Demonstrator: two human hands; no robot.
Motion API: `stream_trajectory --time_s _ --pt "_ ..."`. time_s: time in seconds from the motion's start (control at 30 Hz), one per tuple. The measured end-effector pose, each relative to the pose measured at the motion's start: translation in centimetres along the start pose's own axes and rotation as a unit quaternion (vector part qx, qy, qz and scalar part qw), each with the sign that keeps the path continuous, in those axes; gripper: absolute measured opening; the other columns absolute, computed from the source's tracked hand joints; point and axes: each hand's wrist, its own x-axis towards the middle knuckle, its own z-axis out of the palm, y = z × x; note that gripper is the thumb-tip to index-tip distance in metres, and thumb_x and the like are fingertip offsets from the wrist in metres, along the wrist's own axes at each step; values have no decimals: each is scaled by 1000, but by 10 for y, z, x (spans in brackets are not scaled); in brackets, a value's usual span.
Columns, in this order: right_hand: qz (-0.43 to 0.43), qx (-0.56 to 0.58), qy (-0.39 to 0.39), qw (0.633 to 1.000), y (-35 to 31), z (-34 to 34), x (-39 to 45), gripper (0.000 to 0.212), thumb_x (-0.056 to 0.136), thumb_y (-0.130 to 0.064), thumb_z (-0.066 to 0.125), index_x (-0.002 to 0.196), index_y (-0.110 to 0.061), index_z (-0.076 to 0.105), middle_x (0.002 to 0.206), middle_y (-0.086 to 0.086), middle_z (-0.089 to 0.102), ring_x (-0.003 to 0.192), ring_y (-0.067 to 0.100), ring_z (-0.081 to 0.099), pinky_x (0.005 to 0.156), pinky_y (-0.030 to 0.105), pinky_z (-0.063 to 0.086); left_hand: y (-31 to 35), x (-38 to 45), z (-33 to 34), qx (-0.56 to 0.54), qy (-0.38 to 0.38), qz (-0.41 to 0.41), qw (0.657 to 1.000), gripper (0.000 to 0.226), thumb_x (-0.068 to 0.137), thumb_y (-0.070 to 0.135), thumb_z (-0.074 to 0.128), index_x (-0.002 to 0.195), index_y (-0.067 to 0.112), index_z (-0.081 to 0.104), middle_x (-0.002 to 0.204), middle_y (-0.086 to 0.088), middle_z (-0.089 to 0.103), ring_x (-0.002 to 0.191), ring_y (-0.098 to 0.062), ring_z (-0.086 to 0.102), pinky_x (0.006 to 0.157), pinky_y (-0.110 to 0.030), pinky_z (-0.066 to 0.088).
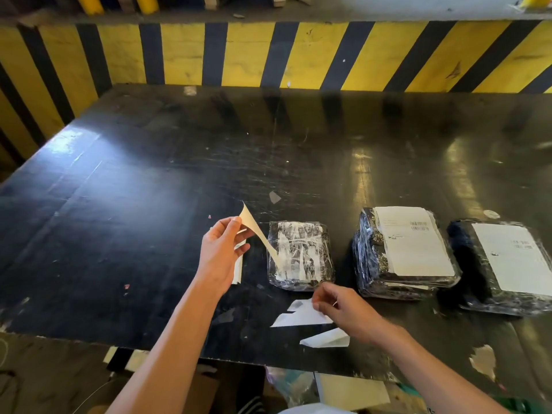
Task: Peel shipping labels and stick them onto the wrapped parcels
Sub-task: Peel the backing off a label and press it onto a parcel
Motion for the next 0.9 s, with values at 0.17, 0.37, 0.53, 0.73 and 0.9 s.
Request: stream_trajectory --time_s 0.17,0.37,0.53,0.73,0.9 --pt "-44 -77 61 994 22 11 5 23 95 -16 63 90 -38 57 91 -20 61 85 0 59 76 27 53 -4 -5 8 -6 -18 -4 1000 15 100 22 53 92 14 63 82 0 71 85 -18 67 82 -34 49" --pt "-58 -100 103 988 32 17 5 33 98 -20 59 129 -30 58 108 -20 57 99 -1 57 83 8 44 -6 -11 19 6 -40 -2 999 15 100 22 53 93 15 63 86 -3 72 88 -19 67 84 -34 51" --pt "-103 -94 187 972 24 15 1 30 97 -21 60 126 -25 60 113 -15 49 105 2 54 90 19 49 -9 -15 27 14 -64 -5 998 14 100 20 53 93 14 63 97 -12 73 90 -20 67 80 -33 51" --pt "-130 44 266 954 -37 5 5 37 90 -31 70 121 -34 51 105 -16 54 100 5 54 85 14 45 -18 -22 45 32 -92 -2 995 13 99 21 57 93 12 64 96 -13 71 90 -20 67 79 -34 52" --pt "-116 97 293 944 -55 3 16 39 93 -10 66 117 -35 50 87 -11 61 84 7 60 72 16 48 -18 -24 61 47 -95 -2 994 11 98 18 57 94 11 64 96 -10 74 93 -22 71 82 -34 55"
